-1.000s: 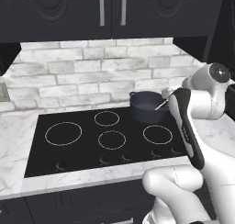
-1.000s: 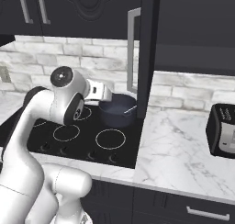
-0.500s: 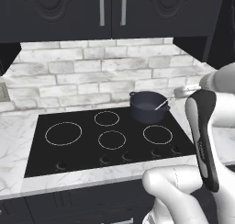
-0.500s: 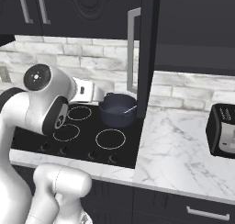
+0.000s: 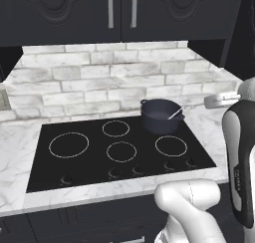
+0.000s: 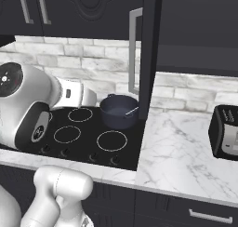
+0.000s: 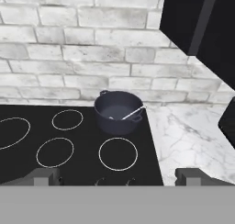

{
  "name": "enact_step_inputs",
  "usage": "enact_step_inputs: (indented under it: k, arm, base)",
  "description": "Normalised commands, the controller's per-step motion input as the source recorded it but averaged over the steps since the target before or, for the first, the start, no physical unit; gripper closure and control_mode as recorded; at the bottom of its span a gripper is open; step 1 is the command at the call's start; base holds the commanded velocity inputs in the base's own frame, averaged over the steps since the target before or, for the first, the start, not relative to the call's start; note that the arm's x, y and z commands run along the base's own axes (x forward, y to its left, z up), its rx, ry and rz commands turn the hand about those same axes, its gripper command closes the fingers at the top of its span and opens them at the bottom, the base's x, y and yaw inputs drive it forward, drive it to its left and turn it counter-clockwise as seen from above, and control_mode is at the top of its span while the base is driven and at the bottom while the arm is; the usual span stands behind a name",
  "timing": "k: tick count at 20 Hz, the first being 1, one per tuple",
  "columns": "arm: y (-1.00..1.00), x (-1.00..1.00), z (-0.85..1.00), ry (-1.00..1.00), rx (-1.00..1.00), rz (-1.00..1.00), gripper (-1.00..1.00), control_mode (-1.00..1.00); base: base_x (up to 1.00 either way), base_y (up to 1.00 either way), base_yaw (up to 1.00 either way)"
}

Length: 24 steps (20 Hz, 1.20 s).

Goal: Open the cabinet and move the ladle to the pot. Then close the cabinet.

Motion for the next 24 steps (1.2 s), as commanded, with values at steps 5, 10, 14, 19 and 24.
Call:
enact_step_inputs:
  k: [5, 10, 14, 19, 24]
  arm:
    - [0.0, -0.14, 0.1, 0.0, 0.0, -0.02, -1.0, -1.0]
    - [0.0, -0.12, 0.0, -0.04, 0.0, 0.0, -1.0, -1.0]
    - [0.0, -0.01, 0.0, 0.0, 0.0, 0.0, -1.0, -1.0]
    - [0.0, 0.0, 0.0, 0.0, 0.0, 0.0, -1.0, 1.0]
    - [0.0, 0.0, 0.0, 0.0, 0.0, 0.0, -1.0, 1.0]
  base:
    - [0.0, 0.0, 0.0]
    - [0.0, 0.0, 0.0]
    - [0.0, 0.0, 0.0]
    - [-0.44, -0.11, -0.02]
    - [-1.0, -0.36, -0.15]
